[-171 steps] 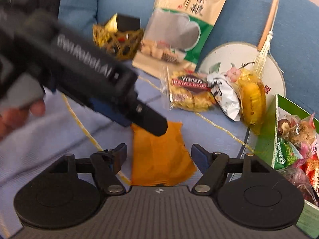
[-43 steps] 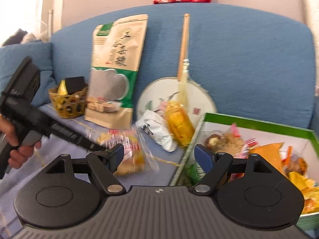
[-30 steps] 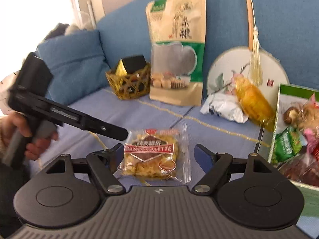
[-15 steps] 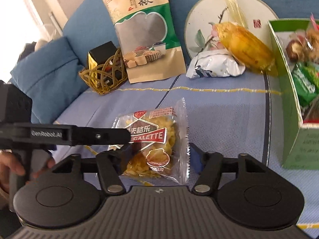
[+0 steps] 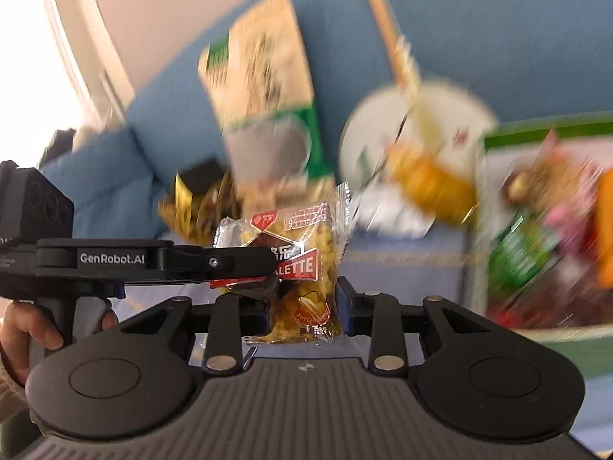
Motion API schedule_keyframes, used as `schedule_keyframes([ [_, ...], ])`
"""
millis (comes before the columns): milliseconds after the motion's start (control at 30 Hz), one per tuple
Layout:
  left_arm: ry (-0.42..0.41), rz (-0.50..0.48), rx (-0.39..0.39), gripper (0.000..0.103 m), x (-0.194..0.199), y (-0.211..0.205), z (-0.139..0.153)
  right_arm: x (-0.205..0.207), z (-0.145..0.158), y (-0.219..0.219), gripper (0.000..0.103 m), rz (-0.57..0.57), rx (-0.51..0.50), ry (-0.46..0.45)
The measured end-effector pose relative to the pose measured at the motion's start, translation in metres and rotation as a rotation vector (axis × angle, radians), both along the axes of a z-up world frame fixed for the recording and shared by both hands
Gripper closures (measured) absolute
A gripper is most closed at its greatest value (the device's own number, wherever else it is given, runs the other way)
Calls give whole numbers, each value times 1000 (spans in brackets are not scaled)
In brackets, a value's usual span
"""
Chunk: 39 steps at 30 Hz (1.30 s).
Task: Organize snacks
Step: 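Carry the Danco Galette packet into the box and open both tools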
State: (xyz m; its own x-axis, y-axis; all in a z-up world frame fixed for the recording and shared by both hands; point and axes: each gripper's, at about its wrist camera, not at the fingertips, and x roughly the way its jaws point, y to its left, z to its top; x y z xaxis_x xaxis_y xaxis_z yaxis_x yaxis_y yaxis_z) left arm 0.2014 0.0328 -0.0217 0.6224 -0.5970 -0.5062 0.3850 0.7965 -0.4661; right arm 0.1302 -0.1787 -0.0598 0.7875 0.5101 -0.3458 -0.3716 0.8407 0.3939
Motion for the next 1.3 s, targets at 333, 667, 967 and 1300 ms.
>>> schedule_keyframes([
  [333, -99, -145, 7, 33, 26, -97, 38, -9, 28, -81, 50, -243, 88, -76],
  [667, -60, -193, 1, 33, 35, -163, 32, -12, 26, -129, 49, -420, 105, -57],
  [967, -56, -225, 1, 33, 40, -194, 33, -21, 23, -152, 49, -489, 125, -62],
  [1300, -61, -250, 24, 32, 43, -218, 35, -24, 21, -169, 49, -541, 155, -49],
])
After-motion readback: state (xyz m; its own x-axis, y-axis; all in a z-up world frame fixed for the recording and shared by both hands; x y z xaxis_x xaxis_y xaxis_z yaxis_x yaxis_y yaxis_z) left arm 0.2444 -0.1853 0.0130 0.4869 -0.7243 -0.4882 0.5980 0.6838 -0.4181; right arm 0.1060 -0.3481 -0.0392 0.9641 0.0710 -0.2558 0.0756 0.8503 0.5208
